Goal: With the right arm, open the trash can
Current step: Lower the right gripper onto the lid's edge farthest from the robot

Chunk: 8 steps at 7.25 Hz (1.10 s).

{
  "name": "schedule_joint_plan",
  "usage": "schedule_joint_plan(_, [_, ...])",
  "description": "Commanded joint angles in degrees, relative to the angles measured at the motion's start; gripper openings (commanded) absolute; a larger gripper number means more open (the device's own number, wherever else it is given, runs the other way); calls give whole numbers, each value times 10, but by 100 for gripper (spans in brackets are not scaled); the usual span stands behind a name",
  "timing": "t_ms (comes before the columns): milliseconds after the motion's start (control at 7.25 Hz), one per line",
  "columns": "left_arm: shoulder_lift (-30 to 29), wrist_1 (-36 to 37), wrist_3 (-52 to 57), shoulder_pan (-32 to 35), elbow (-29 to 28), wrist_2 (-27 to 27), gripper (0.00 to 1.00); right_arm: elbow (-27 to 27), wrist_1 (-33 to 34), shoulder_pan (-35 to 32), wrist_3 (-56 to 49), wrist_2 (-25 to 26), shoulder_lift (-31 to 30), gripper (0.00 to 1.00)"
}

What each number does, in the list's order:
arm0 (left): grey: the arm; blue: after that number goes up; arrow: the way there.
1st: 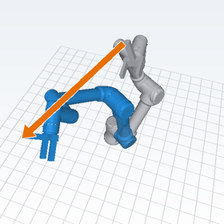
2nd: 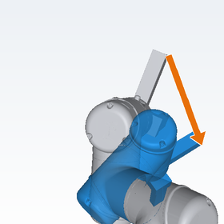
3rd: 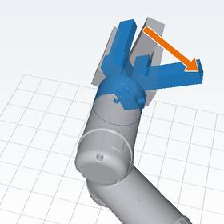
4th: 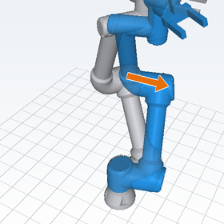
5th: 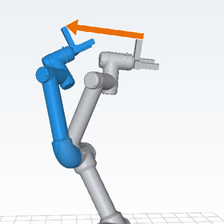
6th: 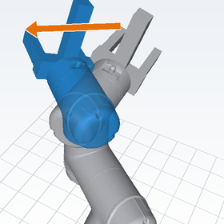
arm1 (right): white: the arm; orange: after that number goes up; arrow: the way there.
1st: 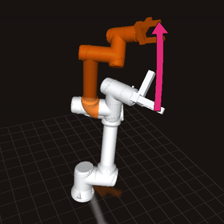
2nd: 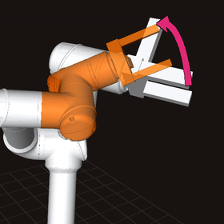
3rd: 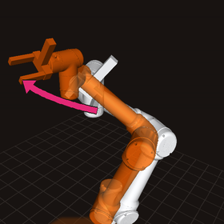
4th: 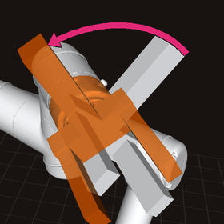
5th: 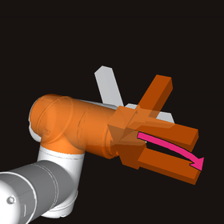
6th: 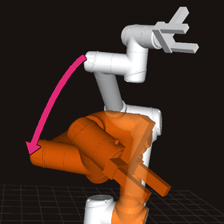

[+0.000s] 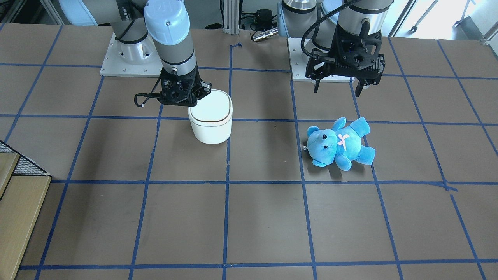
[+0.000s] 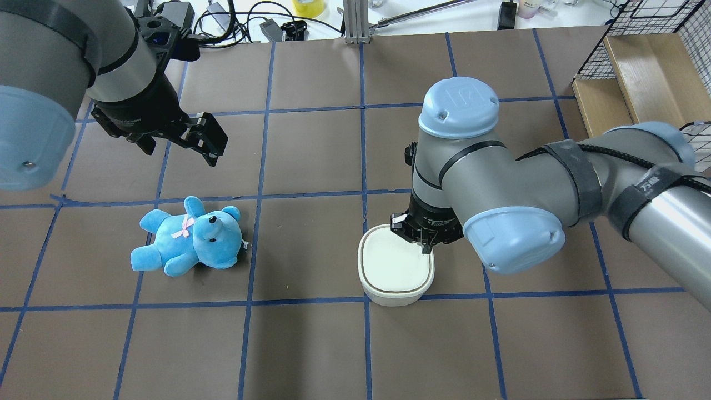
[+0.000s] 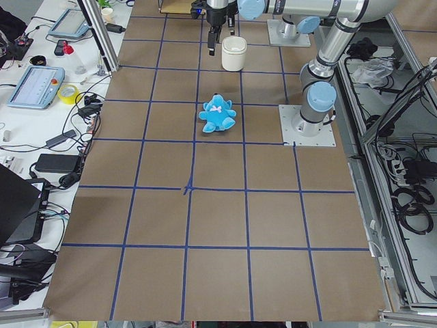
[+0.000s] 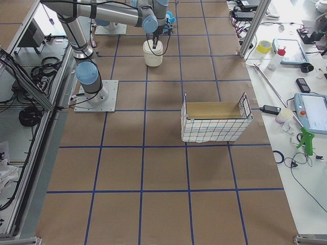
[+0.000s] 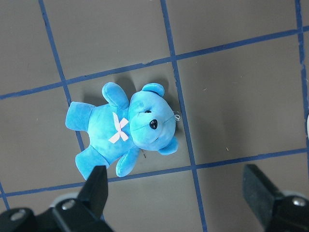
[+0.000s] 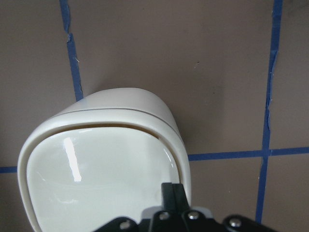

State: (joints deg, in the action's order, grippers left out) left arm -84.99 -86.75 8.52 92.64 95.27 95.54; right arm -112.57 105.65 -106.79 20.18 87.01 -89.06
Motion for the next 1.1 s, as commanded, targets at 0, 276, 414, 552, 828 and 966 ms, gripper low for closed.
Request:
schedule_joint_plan(0, [0,0,0,0,0,0,100,-18,17,0,0,0,0,5])
schedule_joint_plan(276, [0,0,0,0,0,0,100,-18,18,-1,0,0,0,5])
schedule_joint_plan(414, [0,0,0,0,0,0,100,-18,18,-1,0,0,4,5])
schedule_joint_plan(552, [0,0,0,0,0,0,100,-18,18,-1,0,0,4,5])
schedule_joint_plan(828, [0,0,0,0,0,0,100,-6,20,-1,1,-4,-1,7])
schedule_joint_plan(966, [0,0,0,0,0,0,100,9,20,-1,2,-23,-2,9])
